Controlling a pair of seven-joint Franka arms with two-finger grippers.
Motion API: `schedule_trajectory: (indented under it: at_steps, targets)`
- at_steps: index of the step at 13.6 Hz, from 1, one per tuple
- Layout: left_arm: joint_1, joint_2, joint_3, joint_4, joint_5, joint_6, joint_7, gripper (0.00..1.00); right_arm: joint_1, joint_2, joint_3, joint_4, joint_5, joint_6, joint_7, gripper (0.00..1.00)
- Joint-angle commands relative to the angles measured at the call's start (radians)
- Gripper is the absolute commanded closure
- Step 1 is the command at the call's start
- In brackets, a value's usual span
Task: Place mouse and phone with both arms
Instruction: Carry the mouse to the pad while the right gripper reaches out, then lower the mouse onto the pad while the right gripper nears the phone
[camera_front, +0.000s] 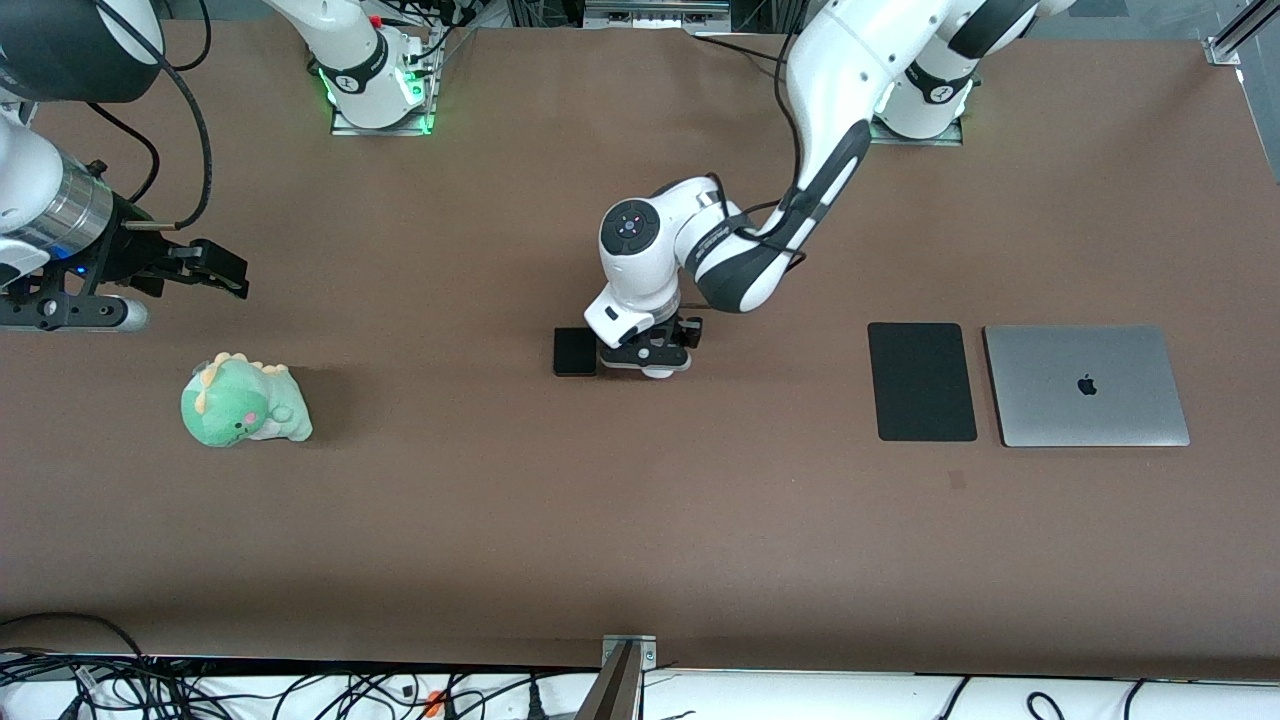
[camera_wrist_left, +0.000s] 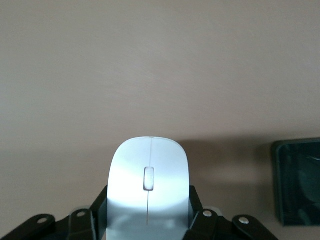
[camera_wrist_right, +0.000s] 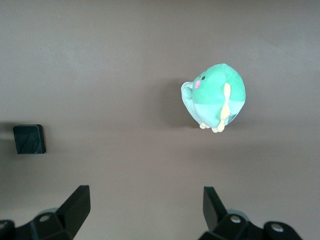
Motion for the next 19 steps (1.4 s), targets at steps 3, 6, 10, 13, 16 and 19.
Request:
schedule_trajectory:
  at_steps: [3, 6, 10, 13, 16, 19]
  targets:
    - [0.189, -0.214, -0.004, -0.019, -0.126, -0.236, 0.251, 0.70, 0.014, 0.004, 0.022, 0.017, -0.001, -0.015, -0.004, 0.00]
    - [0.329, -0.261, -0.001, -0.019, -0.172, -0.331, 0.401, 0.70, 0.082, 0.010, 0.025, 0.016, -0.015, -0.017, -0.007, 0.00]
    - [0.505, -0.245, 0.005, -0.042, -0.171, -0.373, 0.643, 0.70, 0.145, 0.068, 0.025, 0.005, -0.011, -0.018, -0.001, 0.00]
    - [0.611, -0.210, 0.005, -0.095, -0.162, -0.365, 0.744, 0.72, 0.176, 0.133, 0.027, 0.005, 0.000, 0.059, -0.006, 0.00]
    - [0.657, -0.260, -0.001, -0.288, -0.159, -0.188, 0.758, 0.72, 0.245, 0.223, 0.025, 0.006, 0.000, 0.185, 0.023, 0.00]
    - [0.679, -0.317, -0.001, -0.482, -0.155, 0.057, 0.758, 0.71, 0.299, 0.307, 0.025, 0.005, 0.000, 0.287, 0.168, 0.00]
